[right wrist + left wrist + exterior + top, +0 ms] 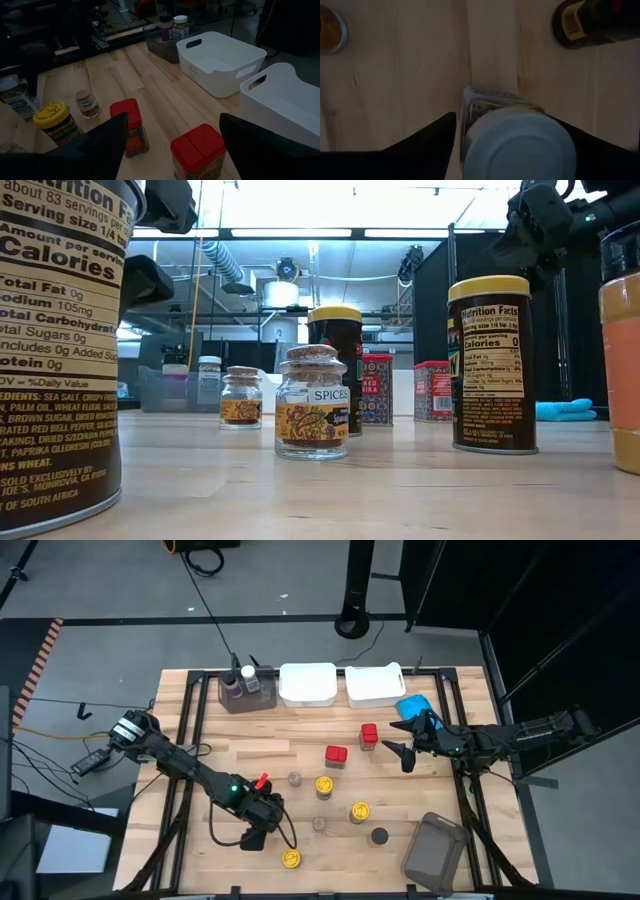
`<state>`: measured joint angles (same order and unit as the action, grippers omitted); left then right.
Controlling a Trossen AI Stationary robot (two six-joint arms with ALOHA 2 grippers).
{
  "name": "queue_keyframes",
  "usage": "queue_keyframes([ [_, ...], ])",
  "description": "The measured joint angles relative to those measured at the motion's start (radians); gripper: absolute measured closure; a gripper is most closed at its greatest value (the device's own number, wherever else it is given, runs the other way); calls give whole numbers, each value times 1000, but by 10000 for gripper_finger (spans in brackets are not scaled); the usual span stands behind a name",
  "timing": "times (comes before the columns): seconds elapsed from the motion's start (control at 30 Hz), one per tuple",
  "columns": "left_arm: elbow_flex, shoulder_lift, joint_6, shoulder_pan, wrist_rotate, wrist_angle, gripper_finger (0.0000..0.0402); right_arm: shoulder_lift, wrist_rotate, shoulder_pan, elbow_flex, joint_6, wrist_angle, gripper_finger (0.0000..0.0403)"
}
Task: Sort spices by type
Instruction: Put the white seasoning bottle into the black bin
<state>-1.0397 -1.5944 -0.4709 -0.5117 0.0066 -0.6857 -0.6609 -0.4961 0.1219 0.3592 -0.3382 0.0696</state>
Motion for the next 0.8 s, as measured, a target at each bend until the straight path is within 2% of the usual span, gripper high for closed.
queue_keyframes([
  [0.3,-1,1,18,2,-17,11,201,0,0,0,0,0,21,82],
  [0.8,-10,0,-91,29,-28,9,200,0,0,0,0,-8,37,82],
])
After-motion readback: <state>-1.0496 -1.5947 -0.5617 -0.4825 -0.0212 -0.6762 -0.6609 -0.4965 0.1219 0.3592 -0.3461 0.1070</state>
